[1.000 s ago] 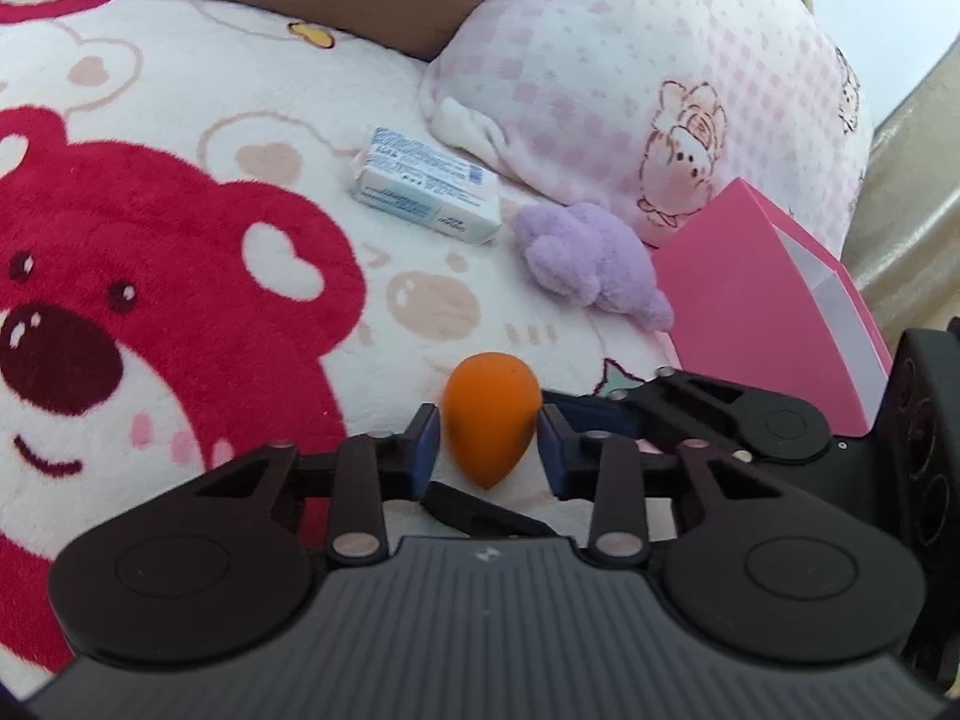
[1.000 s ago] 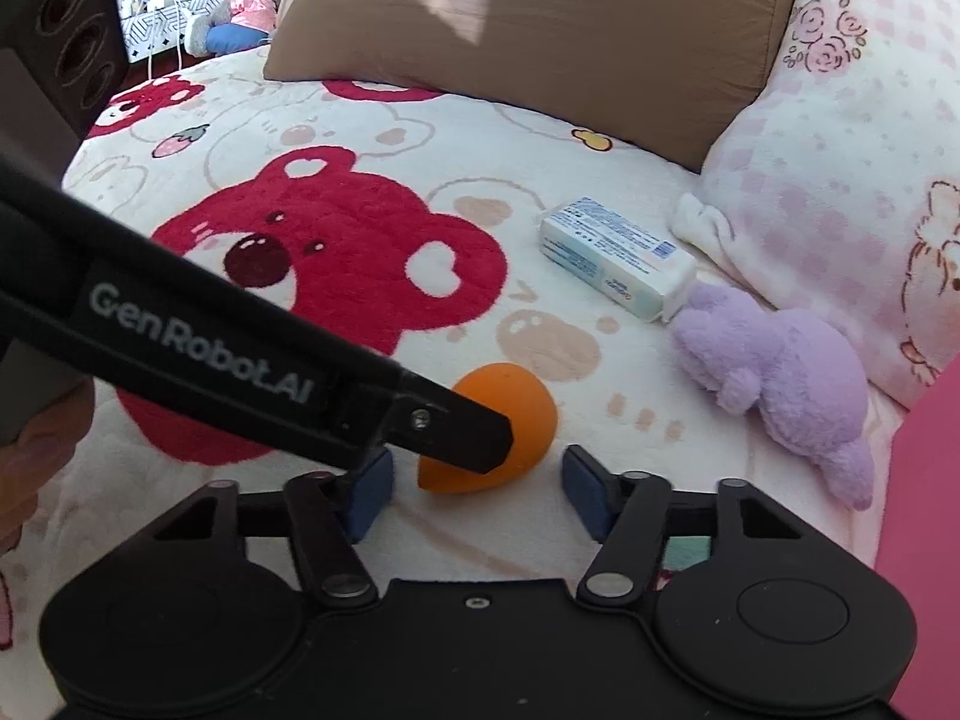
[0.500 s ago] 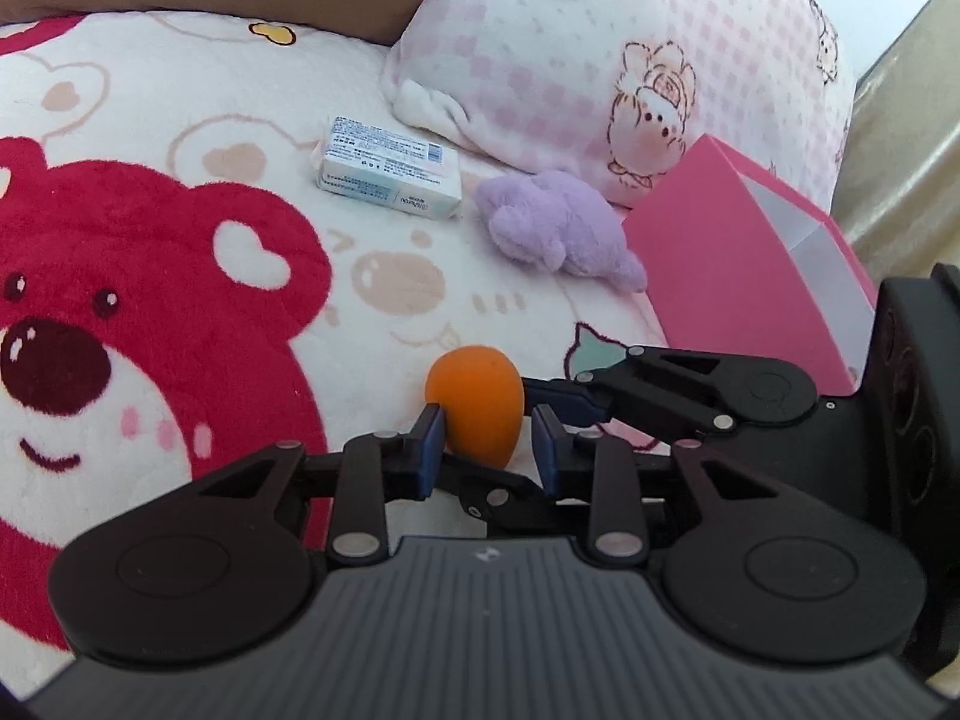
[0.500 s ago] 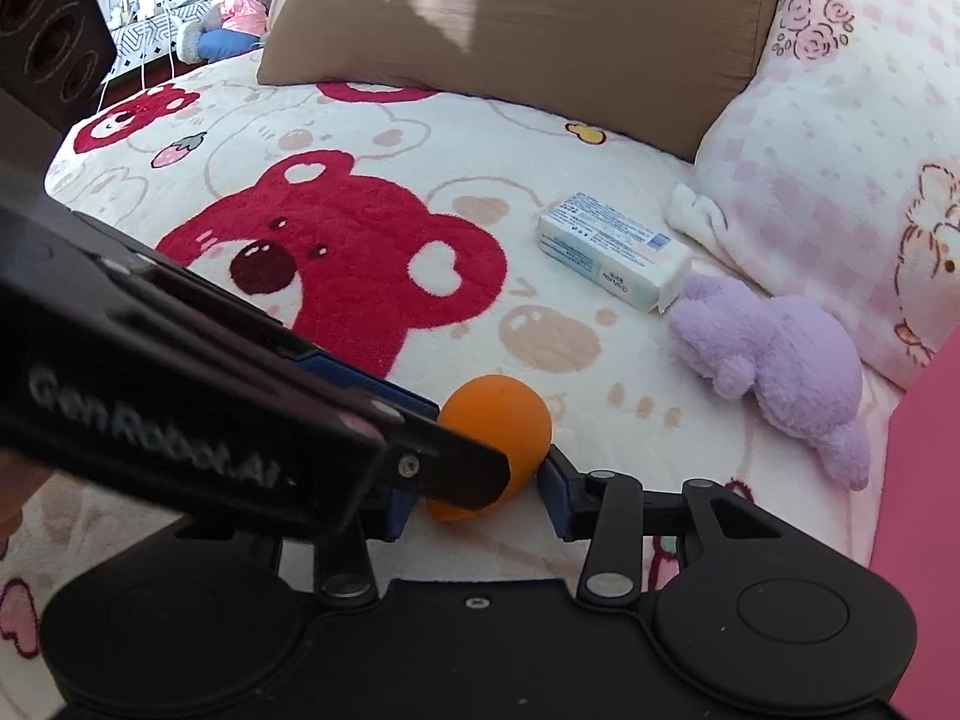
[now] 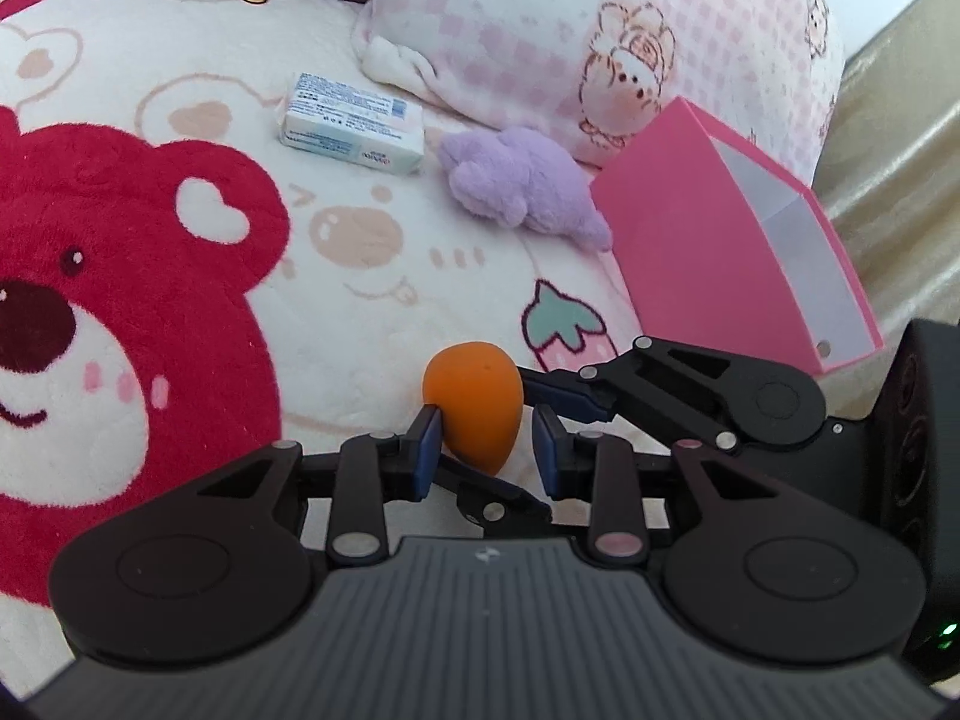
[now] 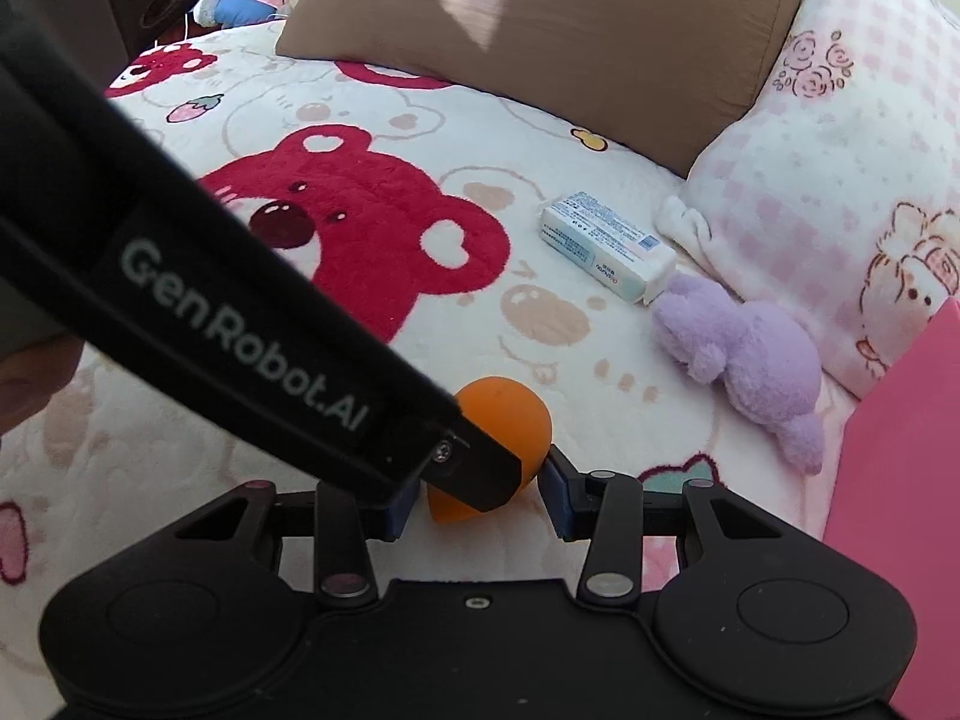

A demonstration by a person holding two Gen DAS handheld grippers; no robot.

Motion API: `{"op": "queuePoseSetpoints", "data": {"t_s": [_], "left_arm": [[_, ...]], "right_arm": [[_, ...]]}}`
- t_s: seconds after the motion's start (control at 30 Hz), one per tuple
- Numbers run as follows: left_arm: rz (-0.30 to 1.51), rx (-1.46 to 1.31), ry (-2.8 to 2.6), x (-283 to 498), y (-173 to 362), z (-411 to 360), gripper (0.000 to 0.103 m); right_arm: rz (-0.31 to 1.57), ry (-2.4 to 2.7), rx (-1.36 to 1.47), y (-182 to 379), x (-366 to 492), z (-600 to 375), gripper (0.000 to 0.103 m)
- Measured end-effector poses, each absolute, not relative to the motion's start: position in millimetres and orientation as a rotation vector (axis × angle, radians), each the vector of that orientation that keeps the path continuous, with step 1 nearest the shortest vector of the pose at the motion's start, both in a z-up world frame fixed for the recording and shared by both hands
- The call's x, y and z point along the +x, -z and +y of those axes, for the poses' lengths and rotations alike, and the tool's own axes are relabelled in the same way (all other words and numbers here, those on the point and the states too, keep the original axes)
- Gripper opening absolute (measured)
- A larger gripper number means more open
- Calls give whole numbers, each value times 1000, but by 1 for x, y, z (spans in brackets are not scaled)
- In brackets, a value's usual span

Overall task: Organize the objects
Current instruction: 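Lift the orange sponge with the left tool toward the pink box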

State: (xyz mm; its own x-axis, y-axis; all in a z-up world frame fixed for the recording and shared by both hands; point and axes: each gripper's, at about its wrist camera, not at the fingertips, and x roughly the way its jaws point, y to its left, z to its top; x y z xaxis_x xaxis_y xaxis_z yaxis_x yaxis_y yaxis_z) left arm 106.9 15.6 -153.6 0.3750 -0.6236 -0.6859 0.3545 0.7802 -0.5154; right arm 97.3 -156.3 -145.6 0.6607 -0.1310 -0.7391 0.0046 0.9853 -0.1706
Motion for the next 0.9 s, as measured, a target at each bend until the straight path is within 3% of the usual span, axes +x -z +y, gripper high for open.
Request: {"op": "queuePoseSetpoints", "data": {"t_s": [0.33, 0.9], "left_arm": [[1111, -324, 633, 100, 142, 6, 34], [1138, -265, 667, 60, 102, -20, 34]], "right_arm": [[860, 43, -76, 140, 76, -163, 43], [893, 44, 111, 111, 32, -174, 43]]}}
